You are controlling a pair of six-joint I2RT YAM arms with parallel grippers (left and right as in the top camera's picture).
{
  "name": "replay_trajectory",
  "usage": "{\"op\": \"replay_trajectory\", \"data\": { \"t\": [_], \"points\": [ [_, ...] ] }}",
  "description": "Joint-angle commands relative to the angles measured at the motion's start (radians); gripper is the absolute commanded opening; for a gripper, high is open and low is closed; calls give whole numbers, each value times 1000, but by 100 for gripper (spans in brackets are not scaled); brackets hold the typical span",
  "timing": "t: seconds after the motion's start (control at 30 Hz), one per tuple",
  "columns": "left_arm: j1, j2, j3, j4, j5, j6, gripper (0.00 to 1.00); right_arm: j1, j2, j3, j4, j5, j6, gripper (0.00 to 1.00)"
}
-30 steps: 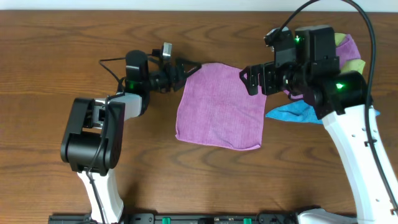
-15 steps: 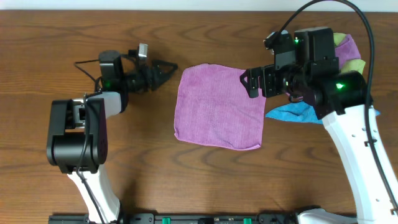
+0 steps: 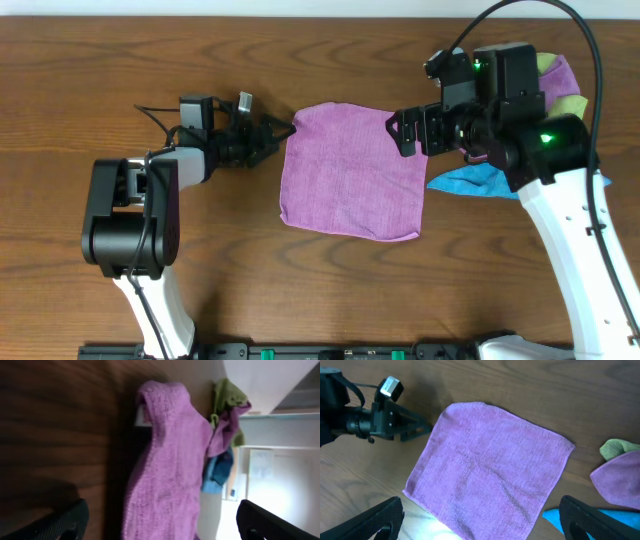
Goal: Fold the cloth
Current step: 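Lift the left gripper away from the towel toward the back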
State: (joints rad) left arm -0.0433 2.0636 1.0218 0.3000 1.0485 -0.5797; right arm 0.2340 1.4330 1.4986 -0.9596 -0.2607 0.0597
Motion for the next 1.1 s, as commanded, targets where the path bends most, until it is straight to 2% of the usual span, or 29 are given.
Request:
{"op": "replay_trajectory", "data": {
  "t": [0.0, 0.2, 0.4, 0.67, 1.07],
  "points": [
    [-23, -19, 8, 0, -67, 34, 95, 3, -12, 14, 6, 2, -13, 99],
    [-42, -19, 9, 19, -113, 21, 95, 3, -12, 14, 13, 2, -13, 99],
    [-43, 11, 16, 88, -113, -55, 95, 3, -12, 14, 4, 2, -13, 99],
    [-61, 105, 103, 100, -53, -92, 95, 3, -12, 14, -6, 1, -12, 99],
    [-103, 285, 323, 97, 83, -233, 95, 33, -12, 14, -6, -5, -12, 99]
  ]
}}
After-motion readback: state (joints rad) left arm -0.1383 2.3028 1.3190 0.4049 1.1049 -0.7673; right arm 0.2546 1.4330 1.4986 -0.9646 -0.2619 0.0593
